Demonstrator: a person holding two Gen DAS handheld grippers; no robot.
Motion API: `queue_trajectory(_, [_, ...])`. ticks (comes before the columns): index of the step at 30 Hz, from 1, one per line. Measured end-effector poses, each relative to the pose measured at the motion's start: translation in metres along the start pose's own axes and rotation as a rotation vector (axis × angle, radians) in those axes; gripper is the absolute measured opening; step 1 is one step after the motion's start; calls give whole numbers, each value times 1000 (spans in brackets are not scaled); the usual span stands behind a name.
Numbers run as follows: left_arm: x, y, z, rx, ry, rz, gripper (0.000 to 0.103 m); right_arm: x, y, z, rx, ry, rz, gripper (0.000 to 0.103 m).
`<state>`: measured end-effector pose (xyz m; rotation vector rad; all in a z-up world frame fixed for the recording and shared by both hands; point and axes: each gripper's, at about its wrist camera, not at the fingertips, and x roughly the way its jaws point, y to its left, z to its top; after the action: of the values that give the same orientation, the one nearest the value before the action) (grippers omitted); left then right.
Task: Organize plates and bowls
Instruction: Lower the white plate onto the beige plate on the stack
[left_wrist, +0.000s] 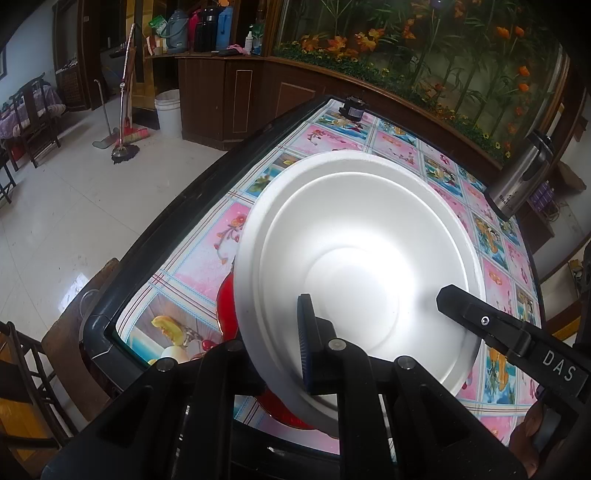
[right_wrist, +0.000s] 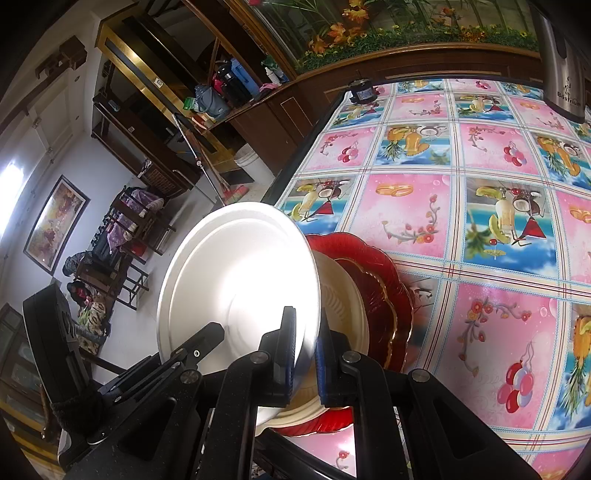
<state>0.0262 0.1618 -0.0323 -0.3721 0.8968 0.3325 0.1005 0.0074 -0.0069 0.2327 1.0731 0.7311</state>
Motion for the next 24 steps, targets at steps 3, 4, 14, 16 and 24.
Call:
queue_trajectory(3, [0,0,0,-2,-1,0,11,1,-1,0,1,-2,0,9])
queue_trajectory(4, [0,0,0,0,0,1,11,0,-1,-1,1,-3,0,9])
queue_trajectory(14, [0,0,-2,0,3,6,11,2,-5,0,9,6,0,10])
queue_trajectory(16, [-3,-1,-3,3,0,6,11,0,-5,0,7,5,1,10])
queue_trajectory(24, [-5,-4,-7,11,5,11,11,-3,-6,-1,9,4,0,13])
